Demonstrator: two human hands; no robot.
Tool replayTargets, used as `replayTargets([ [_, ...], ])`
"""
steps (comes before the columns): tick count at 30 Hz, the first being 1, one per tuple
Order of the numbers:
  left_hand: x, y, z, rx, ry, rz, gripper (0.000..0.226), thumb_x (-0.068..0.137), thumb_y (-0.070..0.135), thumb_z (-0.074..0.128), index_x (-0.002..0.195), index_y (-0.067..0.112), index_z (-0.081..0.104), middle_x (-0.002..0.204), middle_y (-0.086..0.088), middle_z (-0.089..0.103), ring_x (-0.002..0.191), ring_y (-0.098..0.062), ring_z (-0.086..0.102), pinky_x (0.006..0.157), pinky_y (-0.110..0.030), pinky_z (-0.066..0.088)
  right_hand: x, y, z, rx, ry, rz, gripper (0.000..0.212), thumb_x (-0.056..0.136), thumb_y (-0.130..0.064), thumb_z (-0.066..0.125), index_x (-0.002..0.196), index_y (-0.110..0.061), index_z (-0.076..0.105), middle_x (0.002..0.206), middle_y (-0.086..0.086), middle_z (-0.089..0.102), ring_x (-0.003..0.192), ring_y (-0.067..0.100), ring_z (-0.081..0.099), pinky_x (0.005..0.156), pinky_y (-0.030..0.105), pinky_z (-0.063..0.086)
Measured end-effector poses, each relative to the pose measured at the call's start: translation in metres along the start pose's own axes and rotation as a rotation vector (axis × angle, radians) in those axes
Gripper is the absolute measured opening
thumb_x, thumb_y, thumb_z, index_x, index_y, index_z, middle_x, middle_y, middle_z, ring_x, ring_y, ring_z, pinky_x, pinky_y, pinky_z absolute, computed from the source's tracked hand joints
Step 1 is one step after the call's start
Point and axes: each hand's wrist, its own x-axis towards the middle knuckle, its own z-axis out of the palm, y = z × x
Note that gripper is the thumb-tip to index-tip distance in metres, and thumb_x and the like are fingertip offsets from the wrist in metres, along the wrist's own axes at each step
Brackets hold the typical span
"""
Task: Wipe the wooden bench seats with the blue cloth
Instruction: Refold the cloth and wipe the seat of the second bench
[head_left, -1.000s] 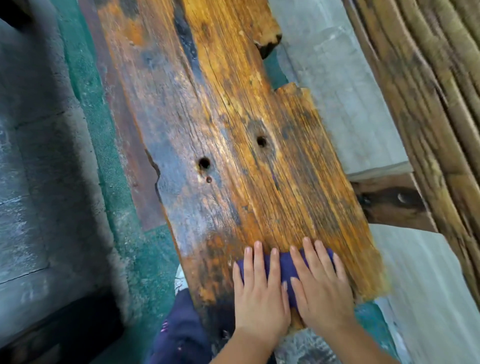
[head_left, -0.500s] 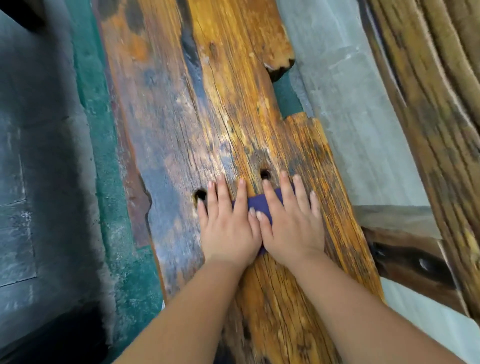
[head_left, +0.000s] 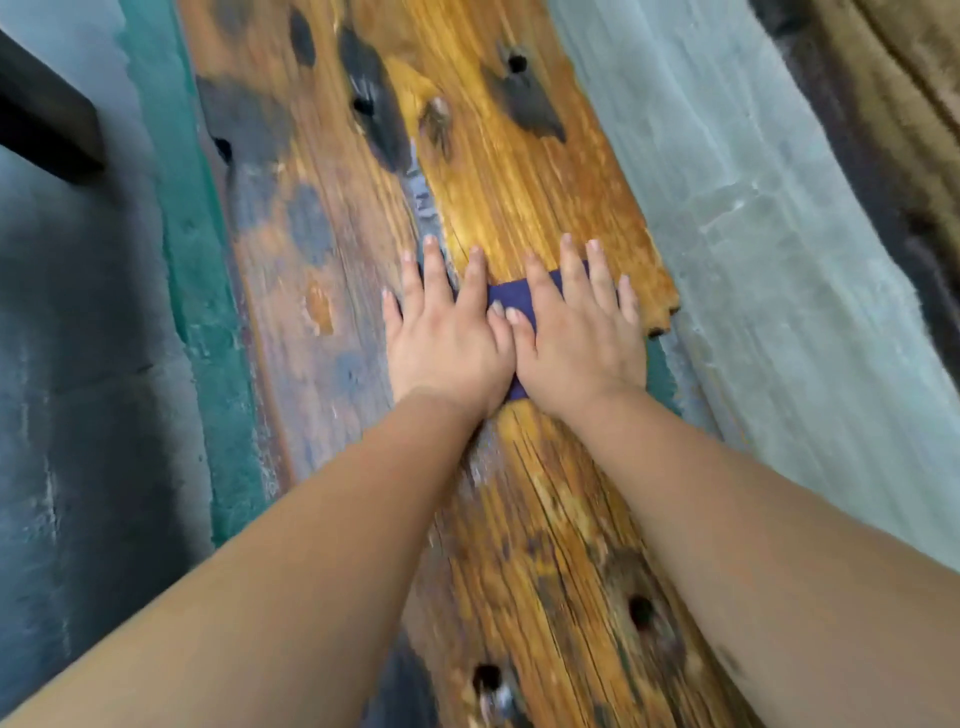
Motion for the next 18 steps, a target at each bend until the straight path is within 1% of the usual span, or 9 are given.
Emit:
replayTargets([
  [5, 0.105, -0.005, -0.012, -0.006, -0.004, 0.047, 0.062, 0.092, 0.045, 0.022, 0.152, 0.031, 0.018, 0.162, -0.009, 0.006, 0.149, -0.027, 0.001, 0.118, -0.050, 0.006, 0.097, -0.018, -0.009, 0.015, 0.027, 0.073, 0.070, 0.090, -0.059, 0.011, 0.153, -0.031, 0.023, 0.164, 0.003, 0.012, 0.150, 0.024, 0.001, 0.119, 0.049, 0.009],
  [9, 0.172, -0.004, -0.017, -0.005, -0.005, 0.091, 0.062, 0.093, 0.046, 0.020, 0.152, 0.032, 0.016, 0.163, -0.006, 0.002, 0.149, -0.025, -0.003, 0.118, -0.049, 0.002, 0.158, -0.024, -0.012, 0.002, 0.036, 0.131, 0.065, 0.093, -0.059, 0.012, 0.153, -0.033, 0.019, 0.164, 0.001, 0.010, 0.150, 0.023, -0.001, 0.119, 0.049, 0.008],
  [11, 0.196, -0.003, -0.018, 0.002, -0.016, 0.110, 0.062, 0.092, 0.047, 0.019, 0.153, 0.032, 0.015, 0.163, -0.006, 0.002, 0.149, -0.026, -0.004, 0.117, -0.049, 0.002, 0.180, -0.024, -0.014, -0.001, 0.032, 0.139, 0.065, 0.094, -0.058, 0.012, 0.153, -0.033, 0.018, 0.164, 0.001, 0.010, 0.150, 0.023, -0.001, 0.119, 0.049, 0.009],
  [13, 0.213, -0.001, -0.020, 0.008, -0.023, 0.131, 0.063, 0.091, 0.048, 0.019, 0.152, 0.032, 0.018, 0.163, -0.007, 0.005, 0.149, -0.027, -0.002, 0.118, -0.050, 0.004, 0.194, -0.024, -0.015, 0.013, 0.028, 0.151, 0.064, 0.094, -0.058, 0.014, 0.153, -0.033, 0.018, 0.164, 0.001, 0.010, 0.150, 0.023, 0.000, 0.119, 0.048, 0.010],
  [16, 0.225, 0.000, -0.023, 0.013, -0.024, 0.166, 0.064, 0.089, 0.049, 0.018, 0.150, 0.031, 0.025, 0.162, -0.008, 0.010, 0.148, -0.029, 0.002, 0.118, -0.051, 0.007, 0.201, -0.024, -0.017, 0.026, 0.031, 0.159, 0.063, 0.094, -0.057, 0.013, 0.153, -0.033, 0.019, 0.164, 0.000, 0.011, 0.150, 0.023, 0.001, 0.118, 0.048, 0.011],
  [18, 0.225, 0.002, -0.024, 0.016, -0.021, 0.177, 0.065, 0.089, 0.049, 0.017, 0.150, 0.031, 0.026, 0.162, -0.008, 0.010, 0.148, -0.029, 0.003, 0.118, -0.051, 0.008, 0.203, -0.023, -0.018, 0.025, 0.032, 0.157, 0.064, 0.094, -0.057, 0.012, 0.152, -0.033, 0.020, 0.164, 0.000, 0.012, 0.150, 0.023, 0.002, 0.118, 0.048, 0.012],
])
